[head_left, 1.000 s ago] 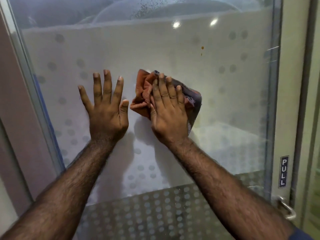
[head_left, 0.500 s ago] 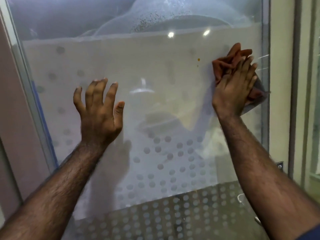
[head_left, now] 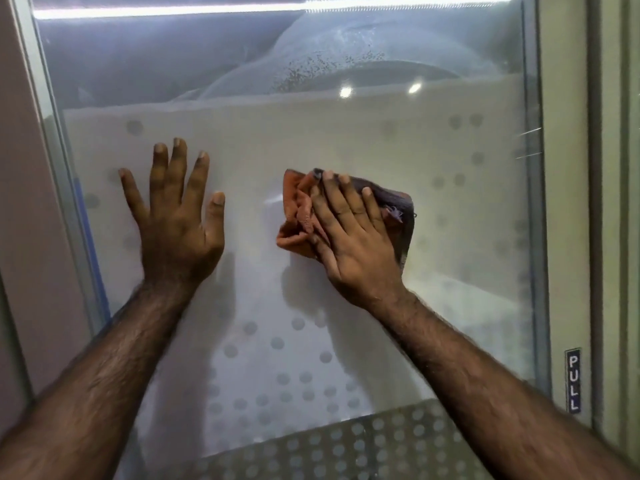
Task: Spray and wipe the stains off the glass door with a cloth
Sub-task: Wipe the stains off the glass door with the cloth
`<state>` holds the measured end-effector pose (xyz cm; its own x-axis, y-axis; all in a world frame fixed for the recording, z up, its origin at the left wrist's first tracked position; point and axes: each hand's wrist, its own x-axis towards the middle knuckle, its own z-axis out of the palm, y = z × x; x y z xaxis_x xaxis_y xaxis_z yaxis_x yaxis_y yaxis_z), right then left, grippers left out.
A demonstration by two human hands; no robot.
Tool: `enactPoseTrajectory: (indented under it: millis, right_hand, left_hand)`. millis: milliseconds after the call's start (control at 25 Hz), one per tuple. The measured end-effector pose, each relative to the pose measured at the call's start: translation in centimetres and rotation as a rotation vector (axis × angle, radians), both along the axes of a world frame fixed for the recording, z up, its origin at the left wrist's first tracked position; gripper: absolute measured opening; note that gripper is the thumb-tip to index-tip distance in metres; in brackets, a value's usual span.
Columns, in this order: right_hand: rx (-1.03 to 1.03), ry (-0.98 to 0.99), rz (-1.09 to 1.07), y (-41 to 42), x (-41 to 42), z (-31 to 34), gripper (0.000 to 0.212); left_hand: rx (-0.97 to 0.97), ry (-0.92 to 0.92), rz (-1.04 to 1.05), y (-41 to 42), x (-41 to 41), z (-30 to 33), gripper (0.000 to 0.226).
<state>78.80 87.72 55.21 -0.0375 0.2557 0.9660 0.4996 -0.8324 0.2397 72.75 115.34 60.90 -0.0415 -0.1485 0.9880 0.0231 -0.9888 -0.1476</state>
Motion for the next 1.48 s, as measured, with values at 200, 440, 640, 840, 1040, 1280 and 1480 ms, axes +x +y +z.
enactPoseTrajectory:
  millis: [200,440,640,840,1040,1280,1480]
  right_hand:
    - [0.321,0.136,0.085,-7.1,2.0,1.7,0.069]
    - [0.714,0.262,0.025,-10.8,2.7,10.6,0.063]
    - [0.578,0.198,0.004,-6.0,0.9,16.5,0.062]
    - [0.143,0.087,-0.013,5.4,-3.6,16.0,0.065]
    - [-0.128,-0.027,0.005,7.2,-3.7,12.3,0.062]
    - [0.411,0.133,0.026,-5.9,1.1,12.6,0.065]
    - [0.841,0.288,0.058,-12.2,2.8,5.7,0.065]
  left_hand:
    - [0.014,-0.015,-0.002,0.2,0.4,-0.1,0.057]
    - [0.016,0.008,0.024,0.1,0.6,-0.2,0.062]
    - [-0.004,0.026,0.031,0.0,0.5,0.0,0.063]
    - [-0.020,0.014,0.021,0.1,0.5,0.0,0.065]
    - [-0.082,0.011,0.022,0.4,0.2,0.2,0.077]
    - [-0.097,0.035,0.048,0.3,0.0,0.1,0.077]
    - [-0.102,0.050,0.050,-0.1,-0.1,0.1,0.078]
